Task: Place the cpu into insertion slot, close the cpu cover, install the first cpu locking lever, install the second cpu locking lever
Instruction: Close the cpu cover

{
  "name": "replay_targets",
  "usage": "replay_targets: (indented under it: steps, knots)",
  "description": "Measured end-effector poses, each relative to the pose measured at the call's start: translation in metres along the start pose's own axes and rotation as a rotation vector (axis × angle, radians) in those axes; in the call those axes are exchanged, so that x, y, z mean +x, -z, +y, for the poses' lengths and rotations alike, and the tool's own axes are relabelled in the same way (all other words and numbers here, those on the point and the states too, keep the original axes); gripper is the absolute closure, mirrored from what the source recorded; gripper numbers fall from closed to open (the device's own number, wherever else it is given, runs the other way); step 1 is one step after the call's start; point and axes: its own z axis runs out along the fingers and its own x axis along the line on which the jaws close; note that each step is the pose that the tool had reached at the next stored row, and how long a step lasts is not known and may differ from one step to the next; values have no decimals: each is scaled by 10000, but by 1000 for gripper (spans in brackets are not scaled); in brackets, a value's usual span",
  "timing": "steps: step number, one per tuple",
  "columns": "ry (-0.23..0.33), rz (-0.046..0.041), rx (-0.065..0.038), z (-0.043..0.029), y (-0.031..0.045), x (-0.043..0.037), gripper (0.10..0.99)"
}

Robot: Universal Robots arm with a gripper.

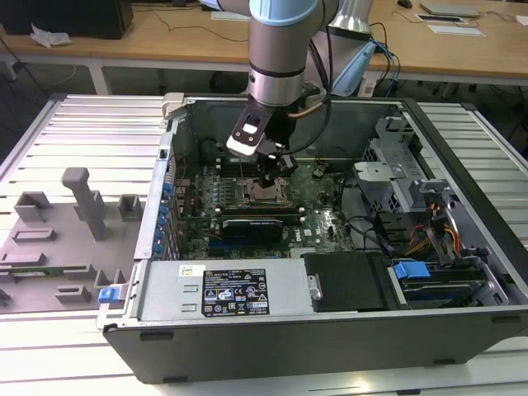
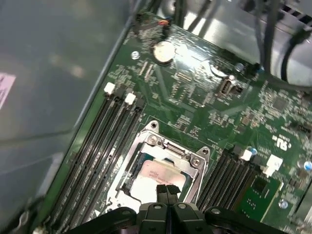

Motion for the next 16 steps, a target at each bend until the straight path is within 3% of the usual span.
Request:
replay_targets:
  steps: [7, 11, 16]
  knots:
    - [1494, -12, 6, 0, -1, 0, 980]
    - [2851, -21, 9, 0, -1, 0, 980]
    - [3865, -27, 12, 0, -1, 0, 980]
